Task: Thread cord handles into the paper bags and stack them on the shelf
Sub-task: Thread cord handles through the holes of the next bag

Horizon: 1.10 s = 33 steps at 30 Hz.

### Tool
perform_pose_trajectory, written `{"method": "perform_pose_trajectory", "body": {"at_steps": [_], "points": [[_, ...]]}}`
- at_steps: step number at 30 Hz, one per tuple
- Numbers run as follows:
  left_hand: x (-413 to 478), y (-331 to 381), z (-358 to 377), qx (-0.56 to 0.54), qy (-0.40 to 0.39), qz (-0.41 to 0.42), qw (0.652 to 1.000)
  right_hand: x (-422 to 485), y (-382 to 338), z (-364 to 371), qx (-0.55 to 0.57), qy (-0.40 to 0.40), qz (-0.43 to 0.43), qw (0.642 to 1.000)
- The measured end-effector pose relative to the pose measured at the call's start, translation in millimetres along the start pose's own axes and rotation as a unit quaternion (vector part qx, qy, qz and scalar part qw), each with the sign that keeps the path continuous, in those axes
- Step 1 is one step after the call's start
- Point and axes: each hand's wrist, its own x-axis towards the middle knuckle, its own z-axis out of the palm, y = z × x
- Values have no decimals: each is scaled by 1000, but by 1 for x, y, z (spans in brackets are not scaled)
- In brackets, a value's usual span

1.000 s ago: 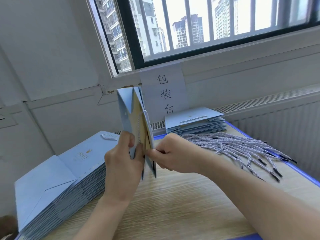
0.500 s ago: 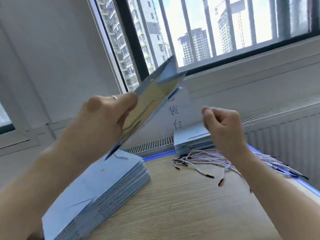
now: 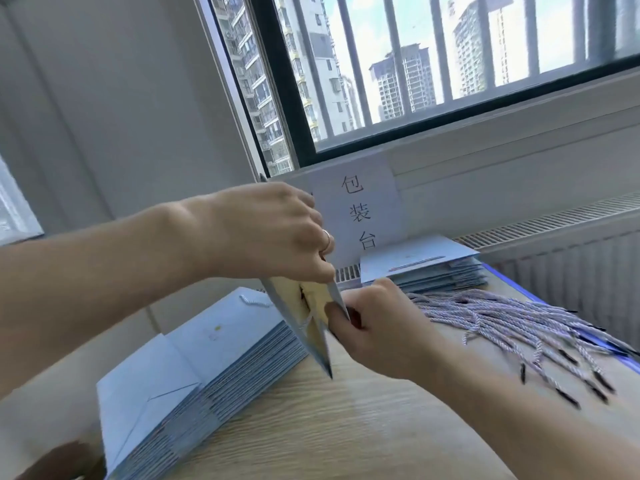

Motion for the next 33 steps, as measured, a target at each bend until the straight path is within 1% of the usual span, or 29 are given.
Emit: {"method": "perform_pose_trajectory", "body": {"at_steps": [2, 5, 6, 7, 8, 9, 11, 13, 15, 18, 19, 20, 23, 25, 27, 29, 31, 32, 33], "points": [[2, 11, 7, 22, 7, -20, 1000, -2, 1, 2, -4, -25, 8, 1000], [-2, 29, 21, 77, 53, -74, 993, -7, -1, 14, -38, -47, 39, 997], [-4, 37, 27, 90, 76, -114, 986, -9, -2, 19, -43, -42, 55, 997], [-5, 48, 31, 94, 107, -174, 974, -10, -3, 23, -43, -33, 72, 996], [-5, 60, 34, 90, 138, -248, 955, -10, -5, 26, -39, -22, 86, 995], [-3, 73, 36, 84, 167, -330, 925, -12, -7, 29, -33, -13, 98, 995], [4, 100, 39, 49, 216, -478, 850, -14, -12, 32, -27, -5, 112, 993], [13, 126, 44, -34, 255, -584, 770, -16, -16, 35, -44, -6, 113, 993], [25, 147, 49, -138, 292, -655, 683, -18, -18, 38, -64, -15, 110, 992], [42, 161, 54, -296, 349, -713, 531, -21, -18, 41, -95, -39, 88, 991], [46, 161, 55, -329, 365, -716, 496, -21, -17, 41, -105, -49, 76, 990], [48, 160, 55, -342, 372, -717, 481, -21, -16, 40, -113, -56, 62, 990], [47, 150, 59, -312, 368, -723, 494, -18, -9, 33, -125, -71, 26, 989], [41, 142, 65, -284, 364, -721, 517, -14, -4, 31, -117, -98, 4, 988], [36, 135, 71, -258, 352, -714, 548, -12, -3, 23, -89, -130, -3, 987], [34, 134, 76, -250, 348, -708, 561, -10, -5, 10, -28, -193, -4, 981], [33, 141, 78, -260, 358, -699, 562, -5, 1, -7, 16, -274, 15, 961], [31, 144, 79, -273, 362, -692, 561, -1, 9, -16, 12, -274, 34, 961], [28, 147, 81, -285, 366, -686, 561, 3, 19, -26, -9, -247, 62, 967]]}}
